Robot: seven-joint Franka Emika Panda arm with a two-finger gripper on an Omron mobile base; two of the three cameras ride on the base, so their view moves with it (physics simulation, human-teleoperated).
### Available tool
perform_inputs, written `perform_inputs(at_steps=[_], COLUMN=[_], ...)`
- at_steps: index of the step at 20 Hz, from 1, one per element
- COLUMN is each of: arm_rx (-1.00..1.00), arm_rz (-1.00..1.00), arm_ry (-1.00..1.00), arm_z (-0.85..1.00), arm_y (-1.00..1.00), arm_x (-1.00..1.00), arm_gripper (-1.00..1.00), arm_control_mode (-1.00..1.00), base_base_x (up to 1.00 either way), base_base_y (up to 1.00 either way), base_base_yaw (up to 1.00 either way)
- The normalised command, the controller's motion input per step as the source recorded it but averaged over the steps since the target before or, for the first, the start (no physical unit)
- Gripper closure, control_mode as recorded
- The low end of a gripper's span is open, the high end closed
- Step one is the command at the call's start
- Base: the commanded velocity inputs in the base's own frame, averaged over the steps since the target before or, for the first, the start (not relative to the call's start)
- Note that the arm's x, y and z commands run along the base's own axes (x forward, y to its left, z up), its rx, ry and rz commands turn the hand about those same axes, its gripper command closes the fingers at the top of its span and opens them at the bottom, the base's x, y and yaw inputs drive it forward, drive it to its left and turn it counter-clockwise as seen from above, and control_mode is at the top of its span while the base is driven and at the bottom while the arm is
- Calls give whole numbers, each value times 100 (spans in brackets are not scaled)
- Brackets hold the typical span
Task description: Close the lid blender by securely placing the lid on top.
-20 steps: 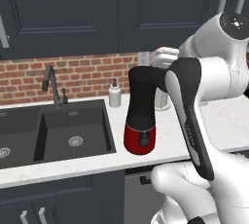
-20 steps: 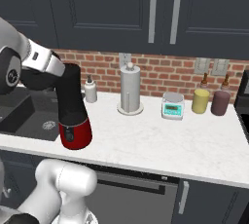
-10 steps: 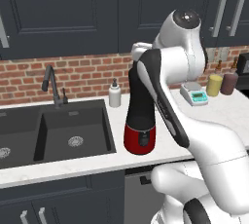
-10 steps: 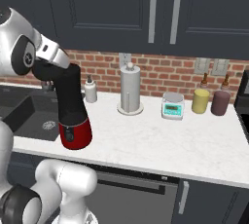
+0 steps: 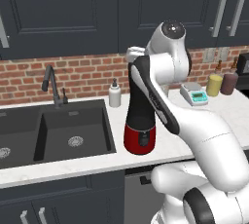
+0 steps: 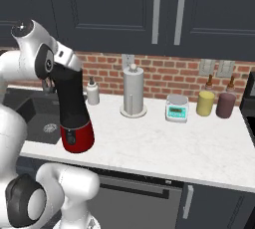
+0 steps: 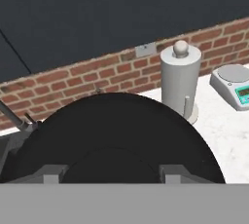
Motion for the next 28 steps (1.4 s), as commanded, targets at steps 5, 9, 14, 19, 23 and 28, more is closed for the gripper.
perform_inputs(at_steps=[5, 9, 14, 19, 23, 28], arm_rx=[0, 0, -2, 0, 0, 0], arm_rz=[0, 0, 0, 2, 2, 4], arm_ry=[0, -1, -5, -1, -3, 1], arm_z=[-1, -31, -59, -71, -73, -84], arm_y=[3, 9, 26, 21, 15, 9], arm_x=[75, 26, 0, -17, -16, -20], arm_gripper=[100, 100, 100, 100, 100, 100], arm_control_mode=[-100, -100, -100, -100, -100, -100], base_base_x=[0, 0, 0, 0, 0, 0], base_base_y=[0, 0, 0, 0, 0, 0], base_base_yaw=[0, 0, 0, 0, 0, 0])
